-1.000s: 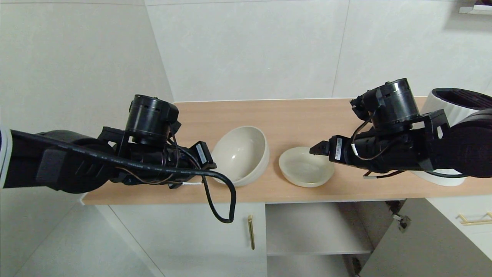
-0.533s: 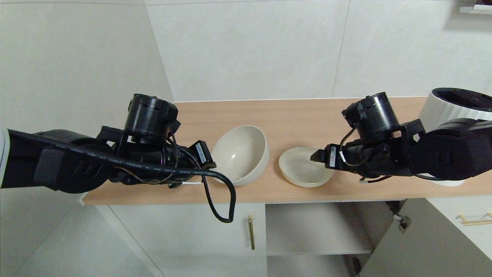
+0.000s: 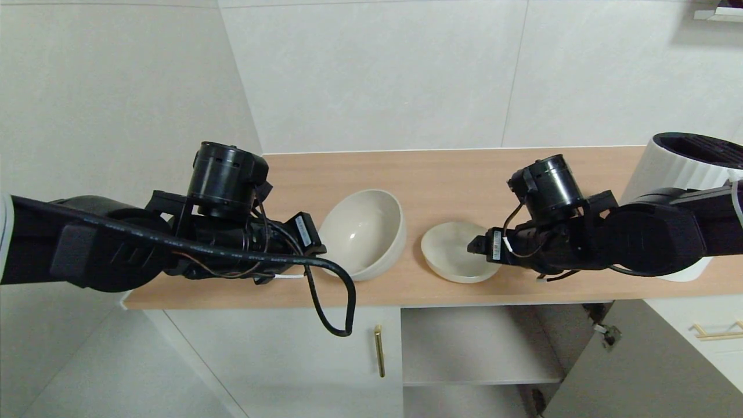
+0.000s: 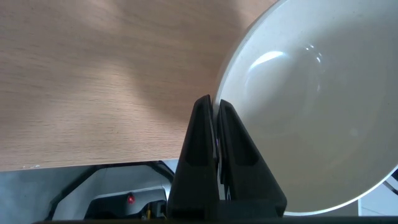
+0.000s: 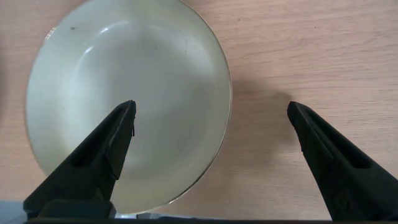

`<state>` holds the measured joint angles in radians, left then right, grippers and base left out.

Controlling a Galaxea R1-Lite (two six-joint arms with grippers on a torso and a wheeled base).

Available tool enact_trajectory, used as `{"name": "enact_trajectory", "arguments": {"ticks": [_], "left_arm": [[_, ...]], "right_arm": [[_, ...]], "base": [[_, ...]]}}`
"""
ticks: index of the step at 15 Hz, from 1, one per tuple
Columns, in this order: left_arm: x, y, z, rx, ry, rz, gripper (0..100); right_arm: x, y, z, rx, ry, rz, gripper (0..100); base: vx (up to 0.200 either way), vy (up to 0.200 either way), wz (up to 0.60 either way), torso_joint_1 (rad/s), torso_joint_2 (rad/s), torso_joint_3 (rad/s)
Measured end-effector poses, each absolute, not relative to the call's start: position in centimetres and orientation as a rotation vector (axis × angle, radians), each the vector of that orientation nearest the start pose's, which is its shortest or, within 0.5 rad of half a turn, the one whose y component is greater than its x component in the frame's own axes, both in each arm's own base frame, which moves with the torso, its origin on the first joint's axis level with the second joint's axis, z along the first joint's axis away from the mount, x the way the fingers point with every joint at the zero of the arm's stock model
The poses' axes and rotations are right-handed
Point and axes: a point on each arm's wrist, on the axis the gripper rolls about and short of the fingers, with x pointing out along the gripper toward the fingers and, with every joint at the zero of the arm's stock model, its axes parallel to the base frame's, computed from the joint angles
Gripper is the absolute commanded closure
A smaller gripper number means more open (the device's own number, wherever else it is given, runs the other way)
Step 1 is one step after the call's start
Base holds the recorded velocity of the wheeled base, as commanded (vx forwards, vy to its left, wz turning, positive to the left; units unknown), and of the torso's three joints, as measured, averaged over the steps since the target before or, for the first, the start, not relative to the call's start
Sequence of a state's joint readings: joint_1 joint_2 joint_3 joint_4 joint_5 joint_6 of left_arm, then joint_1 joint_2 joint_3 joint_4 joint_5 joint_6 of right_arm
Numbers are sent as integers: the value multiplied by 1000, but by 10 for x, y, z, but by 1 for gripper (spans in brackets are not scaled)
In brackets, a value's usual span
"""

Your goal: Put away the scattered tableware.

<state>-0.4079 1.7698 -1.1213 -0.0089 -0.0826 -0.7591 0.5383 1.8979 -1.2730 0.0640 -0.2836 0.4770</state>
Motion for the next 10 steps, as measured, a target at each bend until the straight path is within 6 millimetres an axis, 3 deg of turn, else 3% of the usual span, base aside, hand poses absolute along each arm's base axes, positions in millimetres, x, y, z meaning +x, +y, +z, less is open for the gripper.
{"name": "enact_trajectory", "arguments": {"ticks": [1, 2, 10], "left_arm": [[299, -131, 188, -614, 781, -208, 100], [299, -131, 188, -614, 781, -208, 100], [298, -131, 188, -615, 780, -210, 100]], "right_arm": [[313, 180, 178, 182, 673, 87, 0], [313, 180, 178, 182, 673, 87, 100], [313, 180, 178, 182, 675, 89, 100]], "base": [[0, 0, 0, 0, 0, 0], [0, 0, 0, 0, 0, 0], [0, 0, 0, 0, 0, 0]]}}
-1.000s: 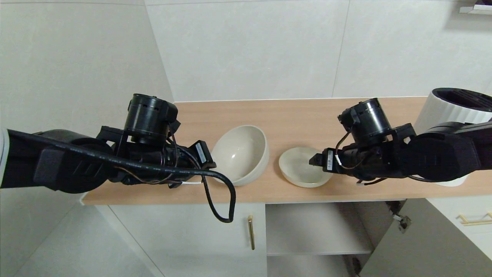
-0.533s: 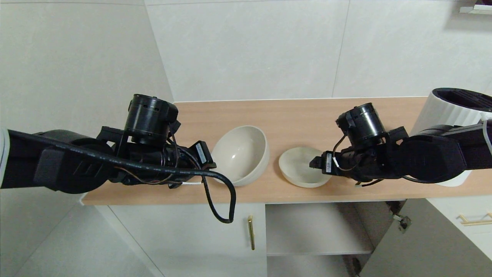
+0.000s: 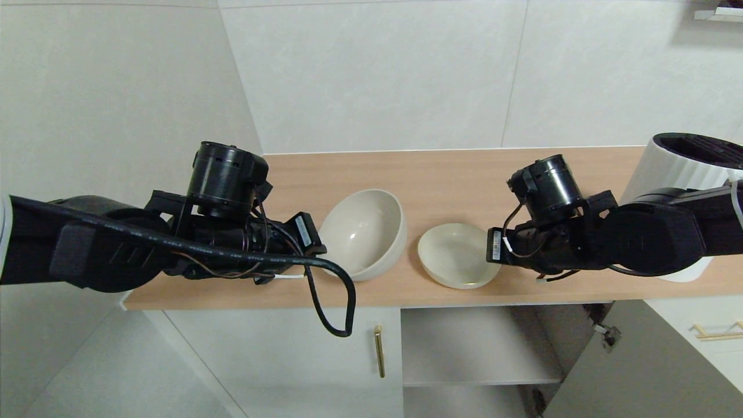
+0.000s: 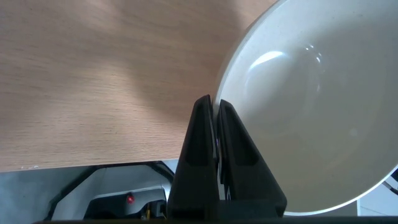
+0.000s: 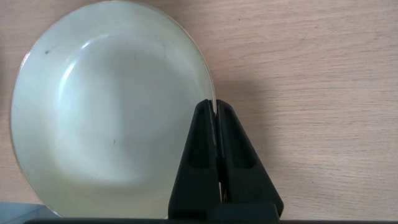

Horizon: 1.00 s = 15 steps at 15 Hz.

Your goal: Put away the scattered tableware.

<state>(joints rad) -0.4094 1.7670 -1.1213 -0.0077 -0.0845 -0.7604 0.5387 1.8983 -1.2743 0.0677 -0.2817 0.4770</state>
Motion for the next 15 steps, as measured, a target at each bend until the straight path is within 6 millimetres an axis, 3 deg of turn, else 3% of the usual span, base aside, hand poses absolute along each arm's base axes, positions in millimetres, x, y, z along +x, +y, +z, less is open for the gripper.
{"name": "enact_trajectory", "arguments": {"ticks": [7, 12, 15], "left_arm": [[289, -128, 188, -606, 785, -211, 100], [249, -110, 212, -553, 712, -275, 100], [232, -103, 225, -559, 667, -303, 100]], "right_arm": [[301, 173, 187, 180, 688, 92, 100], [248, 143, 231, 239, 785, 263, 100], [217, 125, 239, 254, 796, 330, 100]], "base": [[0, 0, 0, 0, 0, 0], [0, 0, 0, 0, 0, 0], [0, 0, 0, 0, 0, 0]]}}
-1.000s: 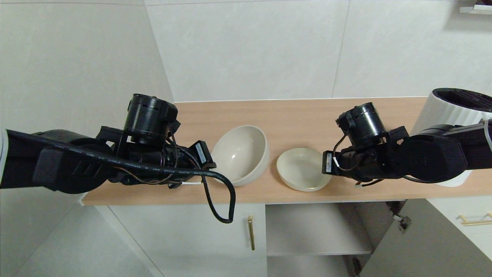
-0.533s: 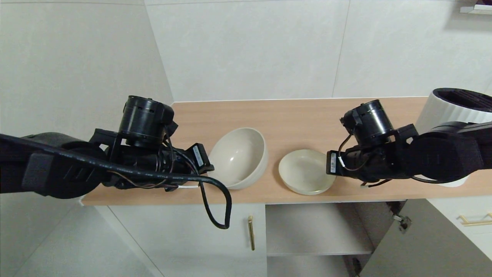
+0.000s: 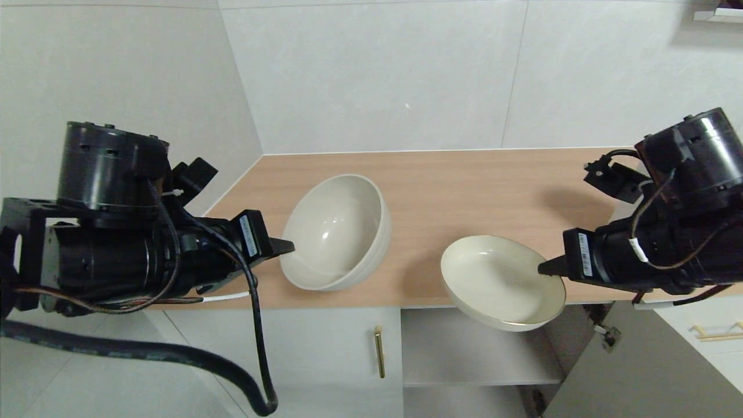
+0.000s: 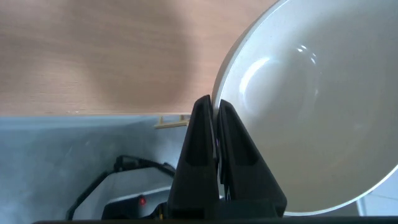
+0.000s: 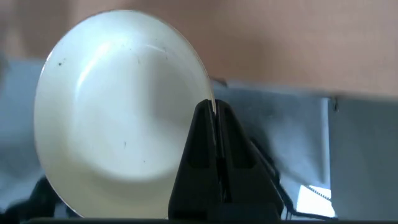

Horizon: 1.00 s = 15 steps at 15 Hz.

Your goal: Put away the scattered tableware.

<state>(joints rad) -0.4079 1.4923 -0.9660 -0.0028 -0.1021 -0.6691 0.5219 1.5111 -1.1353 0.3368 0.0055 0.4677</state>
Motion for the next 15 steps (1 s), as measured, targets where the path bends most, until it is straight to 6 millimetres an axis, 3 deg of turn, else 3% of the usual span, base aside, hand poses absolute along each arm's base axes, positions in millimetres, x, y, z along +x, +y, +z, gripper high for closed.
{"name": "enact_trajectory", "arguments": {"ticks": [4, 9, 15], "left_arm": [[227, -102, 229, -560, 653, -316, 100], [226, -106, 229, -554, 661, -328, 100], [224, -110, 221, -477, 680, -356, 100]], "right_arm": [[201, 115, 231, 187, 809, 359, 100], [198, 113, 230, 186, 807, 359, 100], [204, 116, 227, 190, 797, 357, 100]], "base": [[0, 0, 0, 0, 0, 0], [-200, 0, 0, 6, 5, 0], [0, 0, 0, 0, 0, 0]]}}
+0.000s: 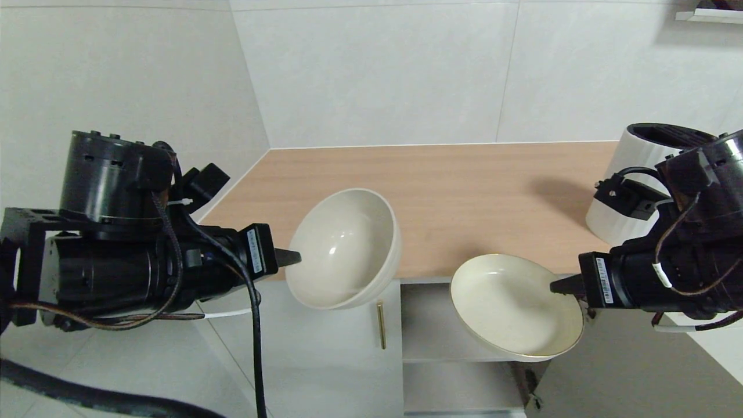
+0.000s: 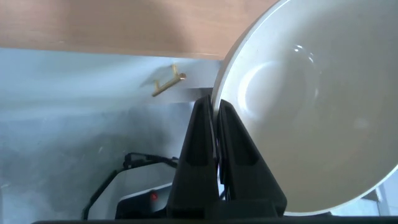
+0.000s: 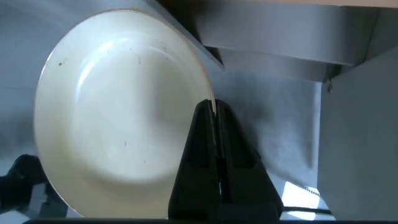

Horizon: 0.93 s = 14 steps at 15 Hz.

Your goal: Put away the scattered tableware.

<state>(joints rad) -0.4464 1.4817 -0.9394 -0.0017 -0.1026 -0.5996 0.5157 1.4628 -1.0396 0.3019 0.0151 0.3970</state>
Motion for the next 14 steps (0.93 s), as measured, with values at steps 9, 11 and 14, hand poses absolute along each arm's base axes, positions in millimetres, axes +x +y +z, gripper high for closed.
{"name": "enact_trajectory", "arguments": {"ticks": [9, 11, 14], "left_arm": [[224, -113, 216, -465, 697, -363, 100], [224, -114, 216, -463, 699, -366, 100], [223, -114, 215, -460, 703, -368, 100]], "right_arm": [[212, 121, 218, 174, 831, 345, 100], [214, 122, 216, 172, 837, 342, 100], [216, 123, 213, 168, 848, 339, 100]], "base": [[0, 0, 0, -16, 35, 21], [0, 0, 0, -173, 395, 232], [0, 0, 0, -191, 466, 271]]}}
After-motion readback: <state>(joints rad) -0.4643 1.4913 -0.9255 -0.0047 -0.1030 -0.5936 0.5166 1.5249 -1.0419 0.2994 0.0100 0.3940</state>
